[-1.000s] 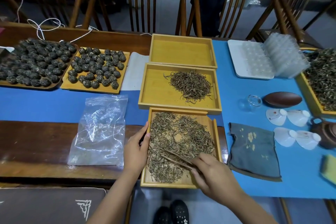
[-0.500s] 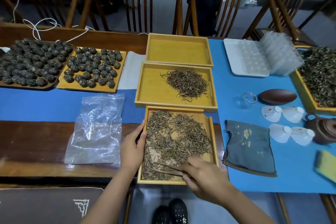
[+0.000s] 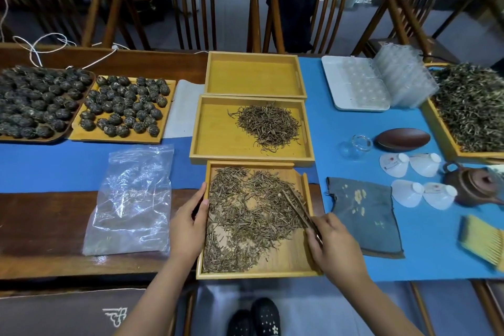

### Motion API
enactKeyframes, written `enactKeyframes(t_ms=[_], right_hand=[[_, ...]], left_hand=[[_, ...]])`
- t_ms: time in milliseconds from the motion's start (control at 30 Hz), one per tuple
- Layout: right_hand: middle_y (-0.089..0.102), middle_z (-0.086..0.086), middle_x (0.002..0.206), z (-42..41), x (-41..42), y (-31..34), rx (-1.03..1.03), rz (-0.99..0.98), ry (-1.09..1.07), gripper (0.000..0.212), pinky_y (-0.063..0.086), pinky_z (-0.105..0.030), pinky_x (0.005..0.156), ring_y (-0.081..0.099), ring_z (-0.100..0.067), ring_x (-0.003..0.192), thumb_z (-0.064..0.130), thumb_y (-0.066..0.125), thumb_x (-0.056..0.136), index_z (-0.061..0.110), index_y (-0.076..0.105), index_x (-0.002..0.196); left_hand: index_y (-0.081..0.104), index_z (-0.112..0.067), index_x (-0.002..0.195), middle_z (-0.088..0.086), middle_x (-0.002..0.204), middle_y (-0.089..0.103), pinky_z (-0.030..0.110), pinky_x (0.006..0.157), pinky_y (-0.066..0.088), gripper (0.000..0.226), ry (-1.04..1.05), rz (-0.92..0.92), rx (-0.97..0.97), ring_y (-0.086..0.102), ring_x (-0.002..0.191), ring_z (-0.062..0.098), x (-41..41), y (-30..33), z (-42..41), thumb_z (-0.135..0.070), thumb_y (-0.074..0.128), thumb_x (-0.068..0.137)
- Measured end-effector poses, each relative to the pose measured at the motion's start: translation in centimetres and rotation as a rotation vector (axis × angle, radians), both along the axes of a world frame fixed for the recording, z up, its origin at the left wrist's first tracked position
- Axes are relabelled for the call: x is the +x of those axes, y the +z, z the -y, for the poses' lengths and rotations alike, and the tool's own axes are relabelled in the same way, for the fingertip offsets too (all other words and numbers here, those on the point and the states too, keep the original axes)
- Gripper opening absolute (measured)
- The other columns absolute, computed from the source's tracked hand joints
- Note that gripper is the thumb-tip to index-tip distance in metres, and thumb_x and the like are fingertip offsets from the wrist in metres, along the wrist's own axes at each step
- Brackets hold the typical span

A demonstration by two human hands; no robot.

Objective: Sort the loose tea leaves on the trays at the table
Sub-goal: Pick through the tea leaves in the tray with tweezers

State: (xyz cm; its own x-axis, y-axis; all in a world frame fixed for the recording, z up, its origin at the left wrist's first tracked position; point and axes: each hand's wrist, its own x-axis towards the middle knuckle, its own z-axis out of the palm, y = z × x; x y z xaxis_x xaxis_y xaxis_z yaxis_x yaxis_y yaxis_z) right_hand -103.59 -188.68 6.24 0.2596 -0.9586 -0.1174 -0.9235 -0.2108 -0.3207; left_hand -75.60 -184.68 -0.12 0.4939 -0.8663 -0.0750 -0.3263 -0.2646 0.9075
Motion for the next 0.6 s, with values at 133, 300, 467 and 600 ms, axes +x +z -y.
enactKeyframes(t_ms=[133, 300, 467, 600], right_hand=[[0.053, -0.004, 0.089, 1.1, 0.1, 0.8, -0.052, 0.036, 0.003, 0.016, 0.039, -0.027, 0.057, 0.059, -0.026, 0.081, 0.022, 0.057, 0.091, 0.013, 0.064, 0.104], [0.051, -0.003, 0.086, -0.2, -1.4, 1.6, -0.029, -0.025, 0.073, 0.017, 0.036, -0.028, 0.051, 0.059, -0.024, 0.078, 0.025, 0.058, 0.089, 0.014, 0.063, 0.100], [0.054, -0.003, 0.081, -3.1, -2.5, 2.1, 0.009, -0.031, 0.118, 0.022, 0.041, -0.026, 0.045, 0.061, -0.025, 0.065, 0.020, 0.070, 0.081, 0.015, 0.066, 0.101], [0.055, -0.002, 0.075, -5.2, -3.5, 2.6, 0.012, 0.023, 0.080, 0.035, 0.043, -0.023, 0.043, 0.062, -0.023, 0.062, 0.013, 0.079, 0.070, 0.017, 0.069, 0.103]], left_hand=[[0.054, -0.035, 0.133, -0.023, 0.123, 0.056, 0.007, 0.082, 0.036, 0.036, -0.002, -0.008, 0.000, 0.048, 0.107, -0.015, 0.0, -0.2, 0.1, -0.030, 0.051, 0.097], [0.054, -0.038, 0.133, -0.026, 0.124, 0.054, 0.009, 0.085, 0.035, 0.036, -0.003, -0.009, -0.006, 0.049, 0.116, -0.005, 0.2, -0.6, 0.1, -0.031, 0.052, 0.097], [0.052, -0.046, 0.130, -0.032, 0.119, 0.053, 0.004, 0.081, 0.035, 0.036, 0.003, 0.008, -0.001, 0.049, 0.108, -0.014, 0.2, -0.4, 0.1, -0.031, 0.052, 0.097], [0.054, -0.041, 0.132, -0.034, 0.118, 0.052, 0.000, 0.078, 0.035, 0.036, 0.005, 0.028, 0.003, 0.046, 0.106, -0.022, 0.2, -0.4, 0.1, -0.032, 0.052, 0.097]])
